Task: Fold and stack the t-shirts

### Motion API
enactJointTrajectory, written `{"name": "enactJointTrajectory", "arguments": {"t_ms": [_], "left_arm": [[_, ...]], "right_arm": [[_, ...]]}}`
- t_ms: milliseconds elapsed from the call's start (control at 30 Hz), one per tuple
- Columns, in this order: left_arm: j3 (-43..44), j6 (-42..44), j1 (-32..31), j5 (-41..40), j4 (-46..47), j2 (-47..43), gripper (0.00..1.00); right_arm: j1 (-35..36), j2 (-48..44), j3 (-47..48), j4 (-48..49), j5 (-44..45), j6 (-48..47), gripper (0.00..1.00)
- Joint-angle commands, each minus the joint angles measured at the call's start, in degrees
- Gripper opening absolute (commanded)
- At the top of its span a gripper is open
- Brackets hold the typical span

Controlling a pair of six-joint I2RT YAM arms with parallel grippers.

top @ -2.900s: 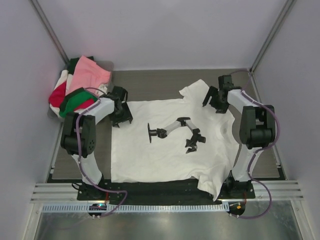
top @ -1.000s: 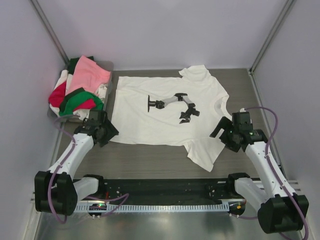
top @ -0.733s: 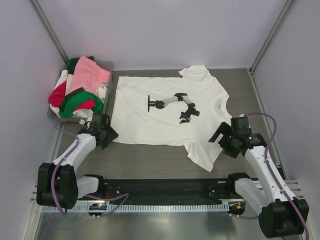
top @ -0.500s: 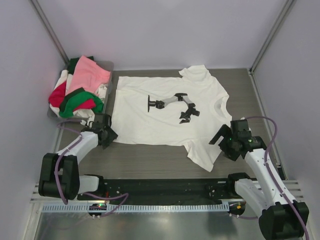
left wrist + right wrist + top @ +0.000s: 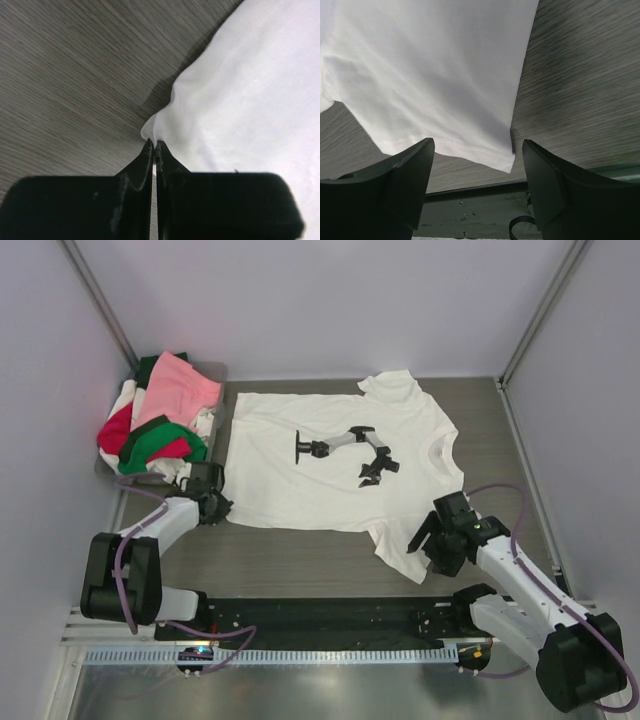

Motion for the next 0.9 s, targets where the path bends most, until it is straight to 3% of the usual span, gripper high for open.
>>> {"name": "enactJointTrajectory", "arguments": {"t_ms": [0,233,333,367,467,867], "left_arm": [[1.7,0.99,0.37,-0.27,0.29,-3.04,0.0],[2.75,0.99,0.37,1.04,-2.52,-5.94,0.0],[2.66,0.29,0.37,2.88,-3.49,-7.09,0.0],[2.66,-0.06,0.37,3.15,-4.01,-7.52,0.0],[3.1,-0.5,0.37,5.08,-6.91,-10.07,0.0],[3.54,-1.56,0.37,6.59,-22.29,-27.55,0.0]], "right_arm": [[2.71,1.77,-3.84,4.19,-1.15,6.27,0.75],[7.27,4.23,-6.75,9.37,-0.63,9.7,0.56],[8.16,3.8,-7.37,9.91,-0.36,10.76,0.31],[8.25,2.66,-7.28,9.65,-0.36,10.93,0.18],[8.42,-0.76,-4.57,6.05,2.36,10.94,0.01],[8.43,-10.62,9.06,-10.74,3.5,8.48,0.01]]}}
